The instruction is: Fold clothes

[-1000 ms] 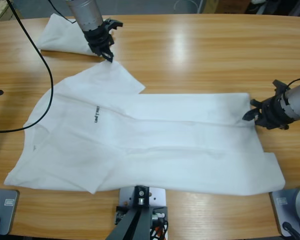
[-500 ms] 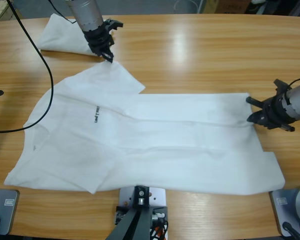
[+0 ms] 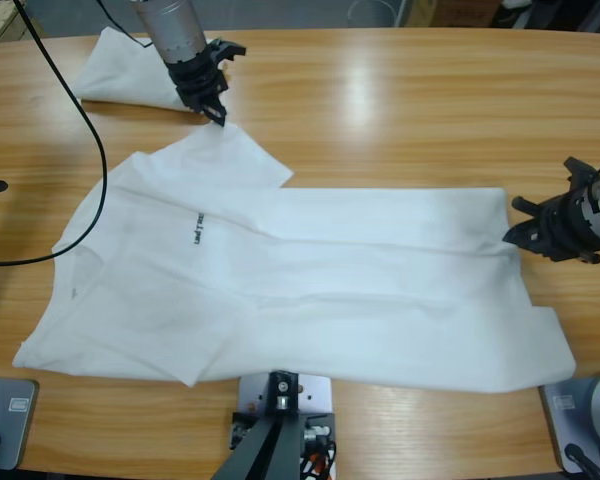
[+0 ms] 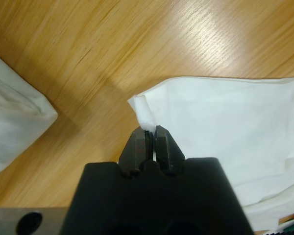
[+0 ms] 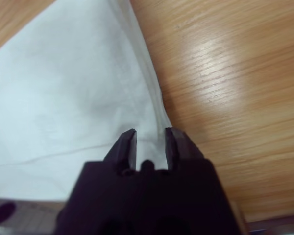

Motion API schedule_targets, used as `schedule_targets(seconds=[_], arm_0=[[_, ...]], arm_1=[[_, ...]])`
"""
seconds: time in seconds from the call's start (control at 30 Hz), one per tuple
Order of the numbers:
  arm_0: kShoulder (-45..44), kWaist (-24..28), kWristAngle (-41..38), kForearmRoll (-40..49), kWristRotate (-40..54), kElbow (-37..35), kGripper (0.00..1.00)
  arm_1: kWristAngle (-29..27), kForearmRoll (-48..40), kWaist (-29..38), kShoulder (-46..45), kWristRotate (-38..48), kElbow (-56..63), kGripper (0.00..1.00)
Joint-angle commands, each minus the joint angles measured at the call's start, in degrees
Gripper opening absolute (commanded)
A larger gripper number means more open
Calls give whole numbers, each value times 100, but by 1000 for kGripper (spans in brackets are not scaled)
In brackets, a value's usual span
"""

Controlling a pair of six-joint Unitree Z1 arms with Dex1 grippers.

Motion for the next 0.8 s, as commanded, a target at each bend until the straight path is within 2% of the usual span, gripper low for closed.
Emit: schedule_targets(seconds=[0.03,0.7,0.8], arm_0=[[326,-63,-107,73,105,13,0],[308,-63,-99,99,114,22,0],[317,-64,-99,110,139,34,0]], arm_1=[[6,51,57,123,-47,-11,199],[58,25,57,297,-44,-11,196],[76,14,57,279,-98,-11,73]])
